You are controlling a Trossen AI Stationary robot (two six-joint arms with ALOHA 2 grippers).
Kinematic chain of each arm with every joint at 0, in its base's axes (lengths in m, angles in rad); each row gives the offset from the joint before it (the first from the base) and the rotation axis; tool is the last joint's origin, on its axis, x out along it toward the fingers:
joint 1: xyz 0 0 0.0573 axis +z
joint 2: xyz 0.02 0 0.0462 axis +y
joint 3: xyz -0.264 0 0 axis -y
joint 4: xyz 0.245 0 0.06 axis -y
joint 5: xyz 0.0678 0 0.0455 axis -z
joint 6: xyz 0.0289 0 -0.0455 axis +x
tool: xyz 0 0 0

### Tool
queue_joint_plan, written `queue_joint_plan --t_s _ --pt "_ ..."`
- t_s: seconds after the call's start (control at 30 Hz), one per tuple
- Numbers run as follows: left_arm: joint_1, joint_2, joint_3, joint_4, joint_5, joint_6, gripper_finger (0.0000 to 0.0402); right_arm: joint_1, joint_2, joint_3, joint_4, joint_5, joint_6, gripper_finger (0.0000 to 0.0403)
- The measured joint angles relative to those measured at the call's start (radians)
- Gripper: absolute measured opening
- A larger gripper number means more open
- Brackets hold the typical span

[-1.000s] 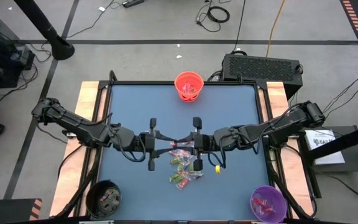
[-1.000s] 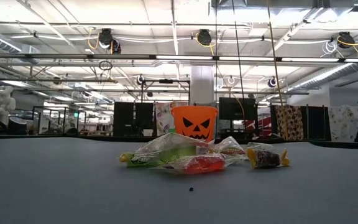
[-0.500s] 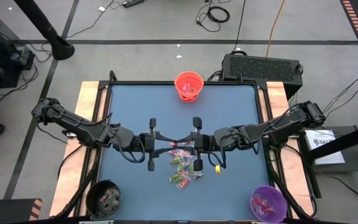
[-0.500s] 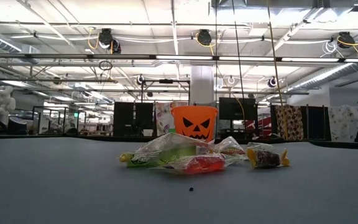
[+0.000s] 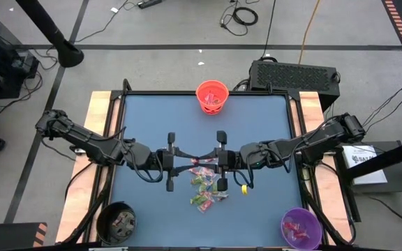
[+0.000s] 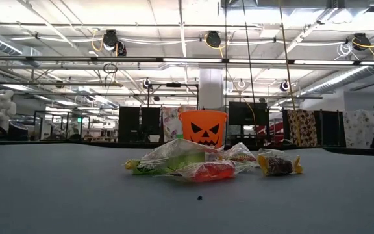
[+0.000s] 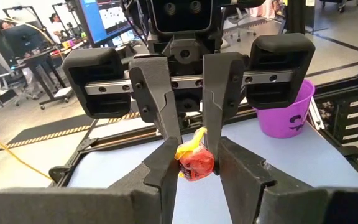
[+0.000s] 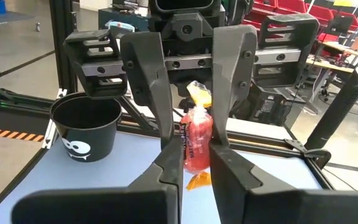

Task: Sort candy by brand, put in halloween buckets
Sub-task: Put the orange candy into the black bucket

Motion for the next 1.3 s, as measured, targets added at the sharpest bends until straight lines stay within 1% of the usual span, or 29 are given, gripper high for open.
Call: queue_joint_plan --t_s 0.1,0.33,0.8,1.0,1.3 --pt "0.000 0.000 0.000 0.000 -0.001 0.000 0.0105 0.000 0.000 0.000 0.000 0.000 0.000 0.0048" --pt "0.000 0.000 0.000 0.000 -0.001 -0.003 0.0076 0.000 0.000 0.000 -0.004 -0.001 -0.004 0.0048" --pt "0.000 0.000 0.000 0.000 -0.001 0.003 0.0072 0.000 0.000 0.000 -0.002 -0.001 -0.005 0.0048" --pt "0.000 0.000 0.000 0.000 -0.001 0.006 0.0058 0.000 0.000 0.000 -0.002 -0.001 -0.005 0.0048" --pt "0.000 0.000 0.000 -0.006 -0.002 0.007 0.0055 0.000 0.000 0.000 -0.002 -0.001 -0.004 0.0048"
